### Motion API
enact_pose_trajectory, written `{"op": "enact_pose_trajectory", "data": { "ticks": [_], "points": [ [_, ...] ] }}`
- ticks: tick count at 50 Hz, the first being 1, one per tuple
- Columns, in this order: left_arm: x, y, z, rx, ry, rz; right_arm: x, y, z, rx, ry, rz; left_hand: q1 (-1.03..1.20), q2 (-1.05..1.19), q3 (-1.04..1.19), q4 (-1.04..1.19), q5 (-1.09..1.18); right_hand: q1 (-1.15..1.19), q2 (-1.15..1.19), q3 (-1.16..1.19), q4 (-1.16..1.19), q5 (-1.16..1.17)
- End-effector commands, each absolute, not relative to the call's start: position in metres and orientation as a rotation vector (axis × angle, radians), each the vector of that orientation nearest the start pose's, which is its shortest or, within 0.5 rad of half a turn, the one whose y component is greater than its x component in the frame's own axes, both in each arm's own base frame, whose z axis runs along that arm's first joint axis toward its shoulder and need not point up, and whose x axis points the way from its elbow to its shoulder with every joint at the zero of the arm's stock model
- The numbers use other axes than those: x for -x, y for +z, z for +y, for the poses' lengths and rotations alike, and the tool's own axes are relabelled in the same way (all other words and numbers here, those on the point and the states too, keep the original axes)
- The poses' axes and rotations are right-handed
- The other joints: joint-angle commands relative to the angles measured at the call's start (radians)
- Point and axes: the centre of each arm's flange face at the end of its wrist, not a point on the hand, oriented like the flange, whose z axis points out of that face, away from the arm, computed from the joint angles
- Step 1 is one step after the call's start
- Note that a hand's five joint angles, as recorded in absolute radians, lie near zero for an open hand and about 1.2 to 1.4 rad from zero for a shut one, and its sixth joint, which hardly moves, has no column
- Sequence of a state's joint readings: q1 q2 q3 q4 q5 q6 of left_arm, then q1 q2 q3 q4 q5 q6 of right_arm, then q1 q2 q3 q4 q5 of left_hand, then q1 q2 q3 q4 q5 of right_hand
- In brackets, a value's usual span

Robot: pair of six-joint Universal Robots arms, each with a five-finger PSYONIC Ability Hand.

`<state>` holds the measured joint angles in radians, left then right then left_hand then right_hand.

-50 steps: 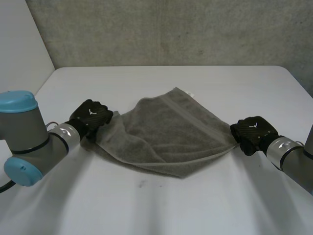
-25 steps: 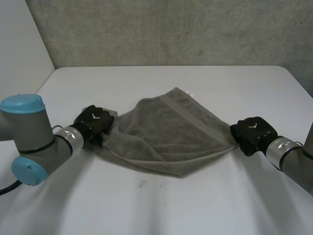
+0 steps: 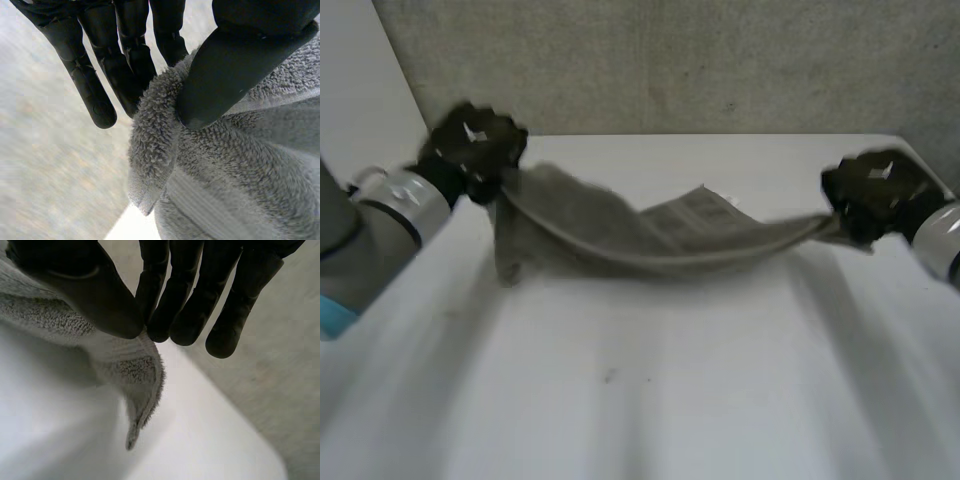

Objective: Fold the towel.

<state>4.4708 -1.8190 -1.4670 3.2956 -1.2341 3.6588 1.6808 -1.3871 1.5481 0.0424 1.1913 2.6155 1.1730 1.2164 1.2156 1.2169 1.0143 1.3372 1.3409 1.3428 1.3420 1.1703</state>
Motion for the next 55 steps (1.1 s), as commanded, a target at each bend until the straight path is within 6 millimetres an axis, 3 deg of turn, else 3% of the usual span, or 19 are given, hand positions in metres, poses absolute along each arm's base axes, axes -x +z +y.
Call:
{"op": "enact_pose_trajectory", "data": {
  "ticks": [1, 3, 4, 6, 12, 18, 20, 26, 30, 35, 37, 39, 40, 42, 46, 51, 53, 54, 55],
  "points": [
    [0.232, 0.346, -0.274, -1.027, -2.458, 1.788, -0.197, 0.353, -0.278, 0.966, -2.161, 1.980, 0.223, 0.180, 0.181, 0.179, 0.207, 0.059, 0.055, 0.054, 0.054, 0.051],
    [0.224, 0.380, -0.255, -0.966, -2.533, 1.726, -0.195, 0.403, -0.264, 0.902, -2.253, 1.882, 0.223, 0.180, 0.181, 0.179, 0.207, 0.059, 0.055, 0.054, 0.054, 0.051],
    [0.224, 0.380, -0.255, -0.966, -2.534, 1.726, -0.195, 0.403, -0.264, 0.902, -2.253, 1.881, 0.223, 0.180, 0.181, 0.179, 0.207, 0.059, 0.055, 0.054, 0.054, 0.051],
    [0.219, 0.408, -0.237, -0.925, -2.593, 1.694, -0.190, 0.439, -0.252, 0.885, -2.315, 1.837, 0.223, 0.180, 0.181, 0.179, 0.207, 0.059, 0.055, 0.054, 0.054, 0.051],
    [0.213, 0.417, -0.223, -0.905, -2.551, 1.835, -0.176, 0.475, -0.236, 0.858, -2.329, 1.885, 0.223, 0.180, 0.181, 0.179, 0.207, 0.059, 0.055, 0.054, 0.054, 0.051],
    [0.209, 0.395, -0.226, -0.913, -2.418, 2.031, -0.176, 0.455, -0.254, 0.881, -2.168, 2.019, 0.223, 0.180, 0.181, 0.179, 0.207, 0.059, 0.055, 0.054, 0.054, 0.051],
    [0.212, 0.359, -0.243, -0.935, -2.253, 2.243, -0.179, 0.432, -0.266, 0.918, -2.047, 2.103, 0.223, 0.180, 0.181, 0.179, 0.207, 0.059, 0.055, 0.054, 0.054, 0.051],
    [0.217, 0.313, -0.270, -0.947, -2.057, 2.454, -0.182, 0.396, -0.285, 0.985, -1.915, 2.197, 0.223, 0.180, 0.181, 0.179, 0.207, 0.059, 0.055, 0.054, 0.054, 0.051],
    [0.226, 0.283, -0.306, -0.952, -1.991, 2.517, -0.203, 0.362, -0.328, 1.029, -1.916, 2.148, 0.223, 0.180, 0.181, 0.179, 0.207, 0.059, 0.055, 0.054, 0.054, 0.051],
    [0.245, 0.299, -0.344, -0.965, -2.200, 2.335, -0.224, 0.363, -0.368, 0.997, -2.181, 1.998, 0.223, 0.180, 0.181, 0.179, 0.207, 0.059, 0.055, 0.054, 0.054, 0.051],
    [0.250, 0.317, -0.351, -0.943, -2.322, 2.236, -0.226, 0.372, -0.379, 0.956, -2.300, 1.943, 0.223, 0.180, 0.181, 0.179, 0.207, 0.059, 0.055, 0.054, 0.054, 0.051],
    [0.254, 0.357, -0.361, -0.817, -2.575, 2.043, -0.227, 0.398, -0.388, 0.882, -2.524, 1.783, 0.223, 0.180, 0.181, 0.179, 0.207, 0.059, 0.055, 0.054, 0.054, 0.051],
    [0.254, 0.357, -0.361, -0.817, -2.576, 2.042, -0.227, 0.398, -0.388, 0.881, -2.525, 1.782, 0.223, 0.180, 0.181, 0.179, 0.207, 0.059, 0.055, 0.054, 0.054, 0.051],
    [0.247, 0.396, -0.362, -0.610, -2.789, 1.866, -0.225, 0.429, -0.383, 0.815, -2.696, 1.607, 0.223, 0.180, 0.181, 0.179, 0.207, 0.059, 0.055, 0.054, 0.054, 0.051],
    [0.239, 0.420, -0.355, -0.450, -2.904, 1.762, -0.221, 0.458, -0.366, 0.738, -2.764, 1.489, 0.223, 0.180, 0.181, 0.179, 0.207, 0.059, 0.055, 0.054, 0.054, 0.051],
    [0.235, 0.398, -0.352, -0.417, -2.854, 1.853, -0.215, 0.450, -0.354, 0.697, -2.654, 1.561, 0.223, 0.180, 0.181, 0.179, 0.207, 0.059, 0.055, 0.054, 0.054, 0.051],
    [0.236, 0.358, -0.351, -0.438, -2.734, 2.023, -0.219, 0.402, -0.351, 0.785, -2.425, 1.764, 0.223, 0.180, 0.181, 0.179, 0.207, 0.059, 0.055, 0.054, 0.054, 0.051],
    [0.236, 0.358, -0.351, -0.438, -2.734, 2.024, -0.220, 0.401, -0.351, 0.786, -2.423, 1.765, 0.223, 0.180, 0.181, 0.179, 0.207, 0.059, 0.055, 0.054, 0.054, 0.051],
    [0.236, 0.334, -0.351, -0.447, -2.656, 2.111, -0.223, 0.375, -0.347, 0.842, -2.307, 1.844, 0.223, 0.180, 0.181, 0.179, 0.207, 0.059, 0.055, 0.054, 0.054, 0.051]
  ]
}}
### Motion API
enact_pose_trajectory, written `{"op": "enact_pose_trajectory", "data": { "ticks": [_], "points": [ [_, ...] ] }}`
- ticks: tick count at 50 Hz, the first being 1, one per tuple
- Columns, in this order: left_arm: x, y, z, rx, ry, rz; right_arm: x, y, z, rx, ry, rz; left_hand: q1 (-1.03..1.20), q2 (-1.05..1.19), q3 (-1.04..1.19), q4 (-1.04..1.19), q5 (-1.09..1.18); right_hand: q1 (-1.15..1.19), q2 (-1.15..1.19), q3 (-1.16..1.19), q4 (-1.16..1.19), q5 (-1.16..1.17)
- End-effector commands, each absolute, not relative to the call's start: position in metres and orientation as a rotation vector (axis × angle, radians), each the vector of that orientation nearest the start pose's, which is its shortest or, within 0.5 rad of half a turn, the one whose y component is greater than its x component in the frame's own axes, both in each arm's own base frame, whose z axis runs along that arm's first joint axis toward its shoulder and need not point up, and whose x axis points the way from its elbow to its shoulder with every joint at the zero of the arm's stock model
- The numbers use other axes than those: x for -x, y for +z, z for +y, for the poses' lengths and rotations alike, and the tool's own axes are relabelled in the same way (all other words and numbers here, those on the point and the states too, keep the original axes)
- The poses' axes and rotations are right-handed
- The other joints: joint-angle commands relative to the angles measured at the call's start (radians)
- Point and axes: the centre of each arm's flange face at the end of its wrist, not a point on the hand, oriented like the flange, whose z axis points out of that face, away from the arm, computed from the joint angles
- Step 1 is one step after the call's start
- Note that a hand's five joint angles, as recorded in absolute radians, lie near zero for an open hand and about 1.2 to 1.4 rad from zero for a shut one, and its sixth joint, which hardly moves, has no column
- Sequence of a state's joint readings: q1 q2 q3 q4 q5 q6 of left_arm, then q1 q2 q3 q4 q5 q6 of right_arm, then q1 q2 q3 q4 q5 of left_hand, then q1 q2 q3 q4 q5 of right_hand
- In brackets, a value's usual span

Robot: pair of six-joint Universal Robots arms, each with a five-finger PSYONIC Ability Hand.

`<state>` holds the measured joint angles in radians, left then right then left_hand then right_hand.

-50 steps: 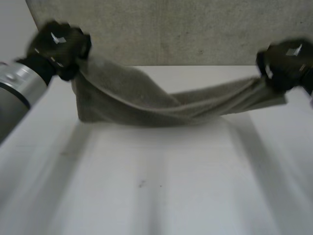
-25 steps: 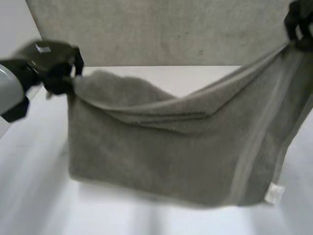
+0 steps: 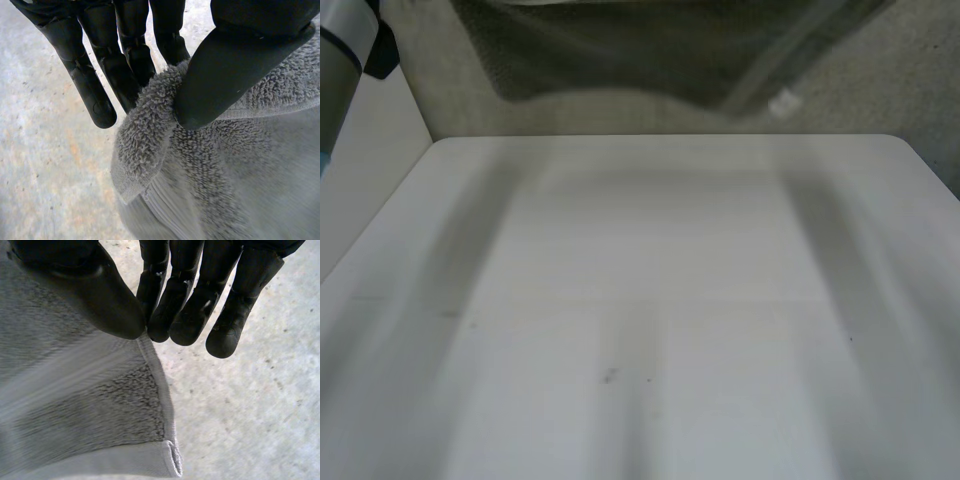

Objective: Fold the towel.

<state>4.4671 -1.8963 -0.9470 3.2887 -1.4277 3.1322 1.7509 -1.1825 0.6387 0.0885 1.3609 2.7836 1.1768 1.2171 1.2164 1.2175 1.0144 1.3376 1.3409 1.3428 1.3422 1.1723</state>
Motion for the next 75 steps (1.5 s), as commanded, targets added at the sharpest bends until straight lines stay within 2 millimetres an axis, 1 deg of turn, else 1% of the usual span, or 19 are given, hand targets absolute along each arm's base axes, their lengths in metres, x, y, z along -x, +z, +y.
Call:
{"op": "enact_pose_trajectory", "data": {
  "ticks": [1, 2, 4, 6, 7, 9, 10, 11, 12, 14, 17, 21, 25, 31, 47, 50, 52, 61, 75],
  "points": [
    [0.236, 0.312, -0.349, -0.469, -2.581, 2.183, -0.225, 0.350, -0.341, 0.900, -2.201, 1.908, 0.219, 0.179, 0.180, 0.179, 0.207, 0.059, 0.055, 0.054, 0.054, 0.049],
    [0.236, 0.311, -0.349, -0.469, -2.580, 2.184, -0.225, 0.349, -0.341, 0.901, -2.200, 1.909, 0.219, 0.179, 0.180, 0.179, 0.207, 0.059, 0.055, 0.054, 0.054, 0.049],
    [0.237, 0.287, -0.349, -0.496, -2.501, 2.245, -0.227, 0.322, -0.335, 0.958, -2.099, 1.971, 0.219, 0.179, 0.180, 0.179, 0.207, 0.059, 0.055, 0.054, 0.054, 0.049],
    [0.237, 0.235, -0.352, -0.575, -2.339, 2.321, -0.228, 0.268, -0.325, 1.054, -1.930, 2.084, 0.219, 0.179, 0.180, 0.179, 0.207, 0.059, 0.055, 0.054, 0.054, 0.049],
    [0.237, 0.235, -0.352, -0.576, -2.338, 2.322, -0.228, 0.267, -0.325, 1.054, -1.930, 2.085, 0.219, 0.179, 0.180, 0.179, 0.207, 0.059, 0.055, 0.054, 0.054, 0.049],
    [0.233, 0.187, -0.349, -0.661, -2.169, 2.381, -0.226, 0.212, -0.322, 1.115, -1.795, 2.175, 0.219, 0.179, 0.180, 0.179, 0.207, 0.059, 0.055, 0.054, 0.054, 0.049],
    [0.233, 0.186, -0.349, -0.661, -2.168, 2.382, -0.226, 0.212, -0.322, 1.115, -1.795, 2.176, 0.219, 0.179, 0.180, 0.179, 0.207, 0.059, 0.055, 0.054, 0.054, 0.049],
    [0.231, 0.166, -0.344, -0.706, -2.080, 2.416, -0.224, 0.189, -0.321, 1.130, -1.736, 2.224, 0.219, 0.179, 0.180, 0.179, 0.207, 0.059, 0.055, 0.054, 0.054, 0.049],
    [0.231, 0.166, -0.344, -0.707, -2.080, 2.416, -0.224, 0.188, -0.321, 1.130, -1.736, 2.224, 0.219, 0.179, 0.180, 0.179, 0.207, 0.059, 0.055, 0.054, 0.054, 0.049],
    [0.228, 0.138, -0.333, -0.798, -1.939, 2.448, -0.220, 0.155, -0.314, 1.156, -1.620, 2.293, 0.219, 0.179, 0.180, 0.179, 0.207, 0.059, 0.055, 0.054, 0.054, 0.049],
    [0.224, 0.127, -0.320, -0.873, -1.853, 2.442, -0.219, 0.144, -0.307, 1.165, -1.561, 2.316, 0.219, 0.179, 0.180, 0.179, 0.207, 0.059, 0.055, 0.054, 0.054, 0.049],
    [0.221, 0.140, -0.310, -0.903, -1.864, 2.389, -0.219, 0.146, -0.302, 1.167, -1.557, 2.310, 0.208, 0.168, 0.169, 0.168, 0.196, 0.059, 0.055, 0.054, 0.054, 0.049],
    [0.218, 0.161, -0.299, -0.899, -1.926, 2.329, -0.216, 0.160, -0.301, 1.149, -1.616, 2.285, -0.187, -0.228, -0.227, -0.228, -0.200, 0.059, 0.055, 0.054, 0.054, 0.049],
    [0.217, 0.168, -0.295, -0.898, -1.950, 2.309, -0.212, 0.161, -0.300, 1.132, -1.614, 2.296, -0.200, -0.240, -0.240, -0.241, -0.212, 0.059, 0.055, 0.054, 0.054, 0.049],
    [0.219, 0.148, -0.293, -0.933, -1.902, 2.356, -0.211, 0.154, -0.302, 1.131, -1.619, 2.300, -0.171, -0.211, -0.210, -0.211, -0.183, 0.059, 0.055, 0.054, 0.054, 0.049],
    [0.220, 0.145, -0.291, -0.963, -1.897, 2.371, -0.211, 0.151, -0.301, 1.137, -1.608, 2.305, -0.235, -0.275, -0.275, -0.276, -0.247, 0.059, 0.055, 0.054, 0.054, 0.049],
    [0.221, 0.143, -0.288, -0.980, -1.890, 2.386, -0.211, 0.147, -0.300, 1.142, -1.589, 2.314, -0.469, -0.509, -0.509, -0.510, -0.481, 0.059, 0.055, 0.054, 0.054, 0.049],
    [0.220, 0.138, -0.283, -0.993, -1.874, 2.408, -0.211, 0.146, -0.301, 1.144, -1.586, 2.313, -0.438, -0.478, -0.477, -0.478, -0.450, 0.059, 0.055, 0.054, 0.054, 0.049],
    [0.217, 0.120, -0.299, -0.962, -1.920, 2.365, -0.213, 0.140, -0.299, 1.151, -1.563, 2.318, -0.285, -0.325, -0.325, -0.326, -0.297, 0.059, 0.055, 0.054, 0.054, 0.049]
  ]
}}
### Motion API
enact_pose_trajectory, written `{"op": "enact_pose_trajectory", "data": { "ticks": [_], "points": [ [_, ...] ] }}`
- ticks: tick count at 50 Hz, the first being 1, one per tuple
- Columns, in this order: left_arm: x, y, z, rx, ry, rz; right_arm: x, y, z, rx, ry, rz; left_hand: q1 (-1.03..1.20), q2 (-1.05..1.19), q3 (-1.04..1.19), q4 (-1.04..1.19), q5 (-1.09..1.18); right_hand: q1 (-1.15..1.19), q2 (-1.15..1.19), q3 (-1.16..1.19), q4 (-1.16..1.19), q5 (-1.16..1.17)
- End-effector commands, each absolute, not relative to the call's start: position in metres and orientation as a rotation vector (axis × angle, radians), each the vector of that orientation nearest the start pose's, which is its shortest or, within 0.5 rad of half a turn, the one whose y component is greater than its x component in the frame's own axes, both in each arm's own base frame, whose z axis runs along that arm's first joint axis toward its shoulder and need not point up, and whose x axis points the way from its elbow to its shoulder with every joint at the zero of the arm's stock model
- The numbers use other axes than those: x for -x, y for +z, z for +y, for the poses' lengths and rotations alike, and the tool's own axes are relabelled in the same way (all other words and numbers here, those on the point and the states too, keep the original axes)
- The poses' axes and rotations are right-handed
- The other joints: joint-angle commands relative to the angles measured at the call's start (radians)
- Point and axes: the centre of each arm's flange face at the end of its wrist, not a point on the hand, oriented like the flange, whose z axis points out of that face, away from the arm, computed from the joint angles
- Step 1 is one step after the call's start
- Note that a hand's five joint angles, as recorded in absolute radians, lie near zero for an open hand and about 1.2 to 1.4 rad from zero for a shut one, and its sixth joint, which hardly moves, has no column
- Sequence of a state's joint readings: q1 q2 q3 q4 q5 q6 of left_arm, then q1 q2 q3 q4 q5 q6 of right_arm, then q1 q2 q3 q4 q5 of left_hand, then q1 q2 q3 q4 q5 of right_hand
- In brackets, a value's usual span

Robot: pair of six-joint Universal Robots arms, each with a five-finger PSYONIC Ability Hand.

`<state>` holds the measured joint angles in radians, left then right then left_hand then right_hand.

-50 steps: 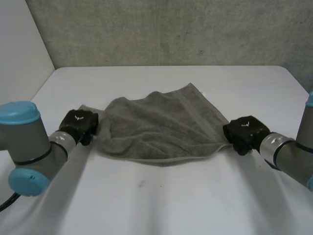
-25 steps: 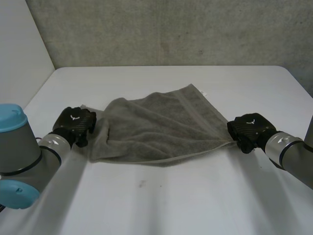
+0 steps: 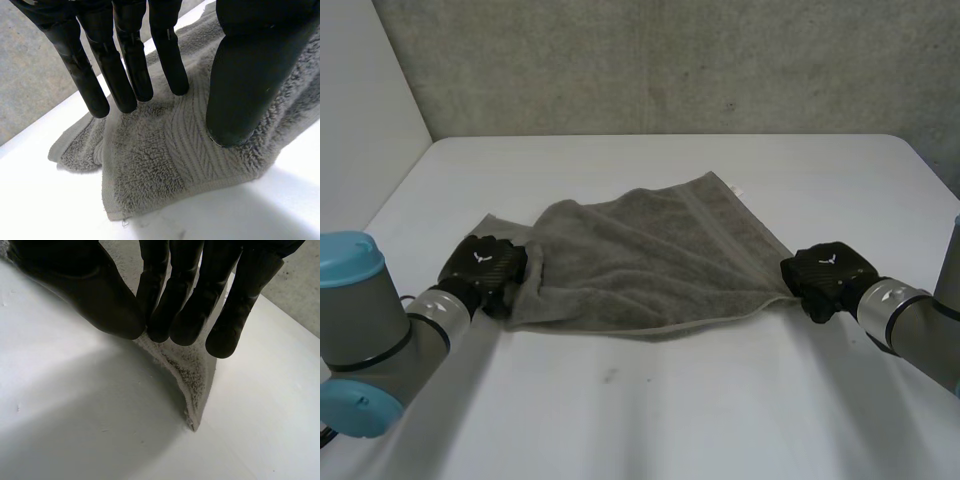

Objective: Fold the towel.

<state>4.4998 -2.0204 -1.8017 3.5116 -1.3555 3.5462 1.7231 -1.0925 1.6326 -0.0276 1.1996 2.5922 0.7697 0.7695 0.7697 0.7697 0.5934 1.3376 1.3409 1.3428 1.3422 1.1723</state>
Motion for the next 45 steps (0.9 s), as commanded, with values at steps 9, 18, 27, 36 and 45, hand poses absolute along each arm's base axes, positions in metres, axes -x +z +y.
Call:
{"op": "enact_pose_trajectory", "data": {
  "ticks": [9, 18, 27, 36, 45],
  "points": [
    [0.210, 0.116, -0.305, -0.932, -1.907, 2.370, -0.212, 0.138, -0.301, 1.150, -1.559, 2.326, 0.625, 0.625, 0.625, 0.625, 0.626, 0.059, 0.055, 0.054, 0.054, 0.049],
    [0.200, 0.147, -0.305, -0.878, -1.970, 2.298, -0.211, 0.155, -0.306, 1.139, -1.623, 2.317, 0.627, 0.627, 0.627, 0.627, 0.628, 0.059, 0.055, 0.054, 0.054, 0.049],
    [0.193, 0.224, -0.269, -0.845, -2.124, 2.136, -0.200, 0.237, -0.292, 1.117, -1.861, 2.223, 0.627, 0.627, 0.627, 0.627, 0.628, 0.059, 0.055, 0.054, 0.054, 0.049],
    [0.182, 0.262, -0.224, -0.859, -2.012, 2.228, -0.174, 0.308, -0.262, 1.083, -2.094, 2.186, 0.627, 0.627, 0.627, 0.627, 0.628, 0.059, 0.055, 0.054, 0.054, 0.049],
    [0.179, 0.319, -0.205, -0.995, -2.004, 2.024, -0.159, 0.388, -0.246, 1.081, -2.375, 2.075, 0.627, 0.627, 0.627, 0.627, 0.628, 0.059, 0.055, 0.054, 0.054, 0.049]
  ]
}}
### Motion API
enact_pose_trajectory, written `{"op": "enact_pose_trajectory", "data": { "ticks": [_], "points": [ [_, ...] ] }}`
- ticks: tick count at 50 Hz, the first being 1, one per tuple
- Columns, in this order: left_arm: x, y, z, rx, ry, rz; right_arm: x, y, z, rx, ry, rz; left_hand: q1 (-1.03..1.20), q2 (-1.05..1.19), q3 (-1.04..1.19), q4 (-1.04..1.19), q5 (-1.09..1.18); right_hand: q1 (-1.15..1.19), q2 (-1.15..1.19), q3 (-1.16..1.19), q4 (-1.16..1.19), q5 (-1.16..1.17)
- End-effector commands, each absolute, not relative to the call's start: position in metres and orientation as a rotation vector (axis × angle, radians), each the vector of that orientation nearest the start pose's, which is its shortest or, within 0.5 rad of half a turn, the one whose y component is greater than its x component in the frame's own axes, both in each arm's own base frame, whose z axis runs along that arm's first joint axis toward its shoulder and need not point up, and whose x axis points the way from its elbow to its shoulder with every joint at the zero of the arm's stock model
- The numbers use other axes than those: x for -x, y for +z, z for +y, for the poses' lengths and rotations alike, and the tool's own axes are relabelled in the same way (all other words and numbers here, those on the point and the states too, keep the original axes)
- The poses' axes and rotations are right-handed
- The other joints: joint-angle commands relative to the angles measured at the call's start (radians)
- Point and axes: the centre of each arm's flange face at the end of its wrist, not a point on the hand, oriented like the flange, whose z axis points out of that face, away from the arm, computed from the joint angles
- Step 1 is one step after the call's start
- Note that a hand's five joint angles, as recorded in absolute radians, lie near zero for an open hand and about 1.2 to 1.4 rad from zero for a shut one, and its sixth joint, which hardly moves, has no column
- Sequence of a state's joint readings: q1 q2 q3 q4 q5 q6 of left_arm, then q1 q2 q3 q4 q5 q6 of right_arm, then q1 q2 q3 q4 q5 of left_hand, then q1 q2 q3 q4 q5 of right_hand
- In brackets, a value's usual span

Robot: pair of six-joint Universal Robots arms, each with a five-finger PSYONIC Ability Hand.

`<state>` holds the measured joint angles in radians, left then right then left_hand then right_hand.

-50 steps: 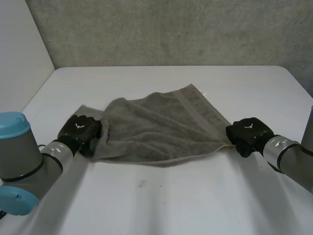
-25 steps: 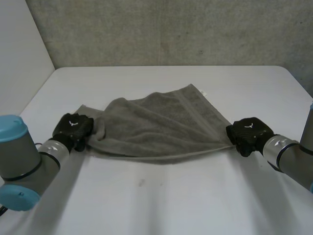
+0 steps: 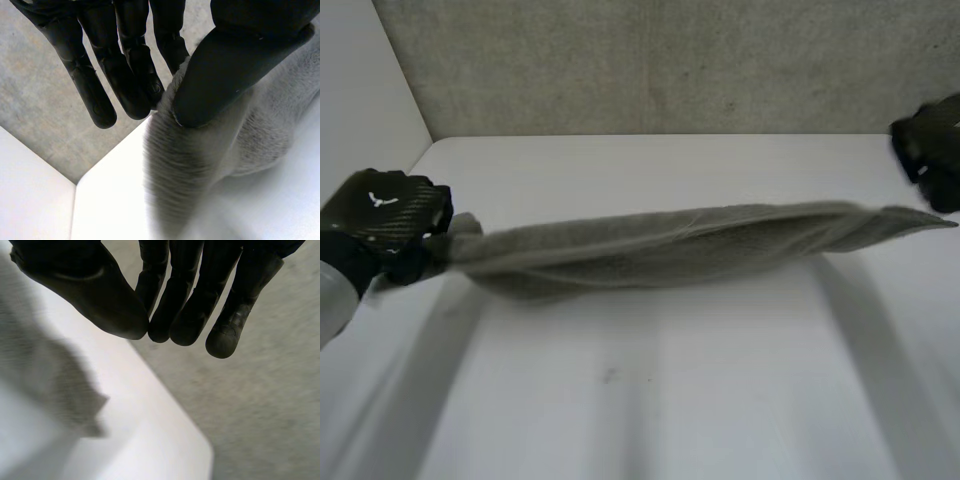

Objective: Fold the towel.

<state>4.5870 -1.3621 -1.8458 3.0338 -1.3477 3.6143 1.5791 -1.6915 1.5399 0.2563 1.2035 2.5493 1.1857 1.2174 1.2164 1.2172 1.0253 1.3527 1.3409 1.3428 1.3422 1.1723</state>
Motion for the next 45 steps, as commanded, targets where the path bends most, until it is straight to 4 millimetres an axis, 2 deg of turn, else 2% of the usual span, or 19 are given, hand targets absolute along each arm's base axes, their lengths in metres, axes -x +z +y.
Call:
{"op": "enact_pose_trajectory", "data": {
  "ticks": [1, 3, 5, 8, 9, 11, 12, 14, 15, 17, 19, 21, 22, 28, 30, 31, 33, 38, 45],
  "points": [
    [0.179, 0.319, -0.205, -0.995, -2.005, 2.024, -0.159, 0.389, -0.246, 1.081, -2.376, 2.075, 0.211, 0.179, 0.180, 0.179, 0.196, 0.044, 0.055, 0.054, 0.054, 0.049],
    [0.180, 0.341, -0.209, -0.972, -2.064, 1.964, -0.159, 0.407, -0.243, 1.083, -2.410, 2.050, 0.211, 0.179, 0.180, 0.179, 0.196, 0.044, 0.055, 0.054, 0.054, 0.049],
    [0.181, 0.350, -0.211, -0.963, -2.085, 1.946, -0.158, 0.409, -0.246, 1.083, -2.388, 2.074, 0.211, 0.179, 0.180, 0.179, 0.196, 0.044, 0.055, 0.054, 0.054, 0.049],
    [0.181, 0.361, -0.216, -0.938, -2.116, 1.941, -0.156, 0.387, -0.276, 1.079, -2.224, 2.187, 0.211, 0.179, 0.180, 0.179, 0.196, 0.044, 0.055, 0.054, 0.054, 0.049],
    [0.181, 0.361, -0.216, -0.937, -2.116, 1.941, -0.156, 0.387, -0.276, 1.079, -2.223, 2.188, 0.211, 0.179, 0.180, 0.179, 0.196, 0.044, 0.055, 0.054, 0.054, 0.049],
    [0.183, 0.345, -0.236, -0.935, -2.066, 2.043, -0.159, 0.366, -0.297, 1.090, -2.089, 2.269, 0.211, 0.179, 0.180, 0.179, 0.196, 0.044, 0.055, 0.054, 0.054, 0.049],
    [0.183, 0.345, -0.236, -0.935, -2.065, 2.043, -0.159, 0.366, -0.297, 1.090, -2.088, 2.270, 0.211, 0.179, 0.180, 0.179, 0.196, 0.044, 0.055, 0.054, 0.054, 0.049],
    [0.188, 0.317, -0.253, -0.958, -1.970, 2.180, -0.164, 0.347, -0.306, 1.099, -1.971, 2.313, 0.211, 0.179, 0.180, 0.179, 0.196, 0.044, 0.055, 0.054, 0.054, 0.049],
    [0.188, 0.317, -0.253, -0.958, -1.970, 2.180, -0.164, 0.347, -0.306, 1.100, -1.970, 2.313, 0.211, 0.179, 0.180, 0.179, 0.196, 0.044, 0.055, 0.054, 0.054, 0.049],
    [0.191, 0.287, -0.264, -0.987, -1.865, 2.296, -0.188, 0.326, -0.301, 1.154, -1.849, 2.272, 0.211, 0.179, 0.180, 0.179, 0.196, 0.044, 0.055, 0.054, 0.054, 0.049],
    [0.194, 0.275, -0.267, -1.006, -1.823, 2.341, -0.198, 0.314, -0.298, 1.179, -1.795, 2.259, 0.211, 0.179, 0.180, 0.179, 0.196, 0.021, 0.033, 0.031, 0.032, 0.027],
    [0.199, 0.256, -0.268, -1.042, -1.757, 2.406, -0.210, 0.287, -0.291, 1.206, -1.713, 2.255, 0.211, 0.179, 0.180, 0.179, 0.196, -0.759, -0.747, -0.749, -0.749, -0.753],
    [0.199, 0.251, -0.269, -1.046, -1.742, 2.420, -0.212, 0.273, -0.288, 1.202, -1.686, 2.258, 0.211, 0.179, 0.180, 0.179, 0.196, -0.815, -0.803, -0.805, -0.805, -0.809],
    [0.200, 0.242, -0.277, -1.038, -1.755, 2.409, -0.220, 0.242, -0.277, 1.178, -1.641, 2.237, 0.211, 0.179, 0.180, 0.179, 0.196, -0.836, -0.824, -0.826, -0.826, -0.830],
    [0.201, 0.240, -0.282, -1.030, -1.785, 2.380, -0.227, 0.219, -0.261, 1.155, -1.572, 2.229, 0.211, 0.179, 0.180, 0.179, 0.196, -0.813, -0.801, -0.803, -0.802, -0.807],
    [0.201, 0.240, -0.282, -1.030, -1.785, 2.380, -0.227, 0.219, -0.261, 1.155, -1.572, 2.229, 0.211, 0.179, 0.180, 0.179, 0.196, -0.813, -0.801, -0.803, -0.802, -0.807],
    [0.201, 0.237, -0.285, -1.026, -1.800, 2.369, -0.235, 0.196, -0.237, 1.171, -1.473, 2.198, 0.211, 0.179, 0.180, 0.179, 0.196, -0.798, -0.786, -0.788, -0.788, -0.792],
    [0.202, 0.233, -0.286, -1.004, -1.827, 2.368, -0.241, 0.169, -0.205, 1.220, -1.376, 2.132, 0.211, 0.179, 0.180, 0.179, 0.196, -0.795, -0.783, -0.785, -0.785, -0.789],
    [0.201, 0.227, -0.286, -0.931, -1.865, 2.417, -0.239, 0.150, -0.189, 1.233, -1.376, 2.104, 0.211, 0.179, 0.180, 0.179, 0.196, -0.813, -0.801, -0.803, -0.802, -0.807]
  ]
}}
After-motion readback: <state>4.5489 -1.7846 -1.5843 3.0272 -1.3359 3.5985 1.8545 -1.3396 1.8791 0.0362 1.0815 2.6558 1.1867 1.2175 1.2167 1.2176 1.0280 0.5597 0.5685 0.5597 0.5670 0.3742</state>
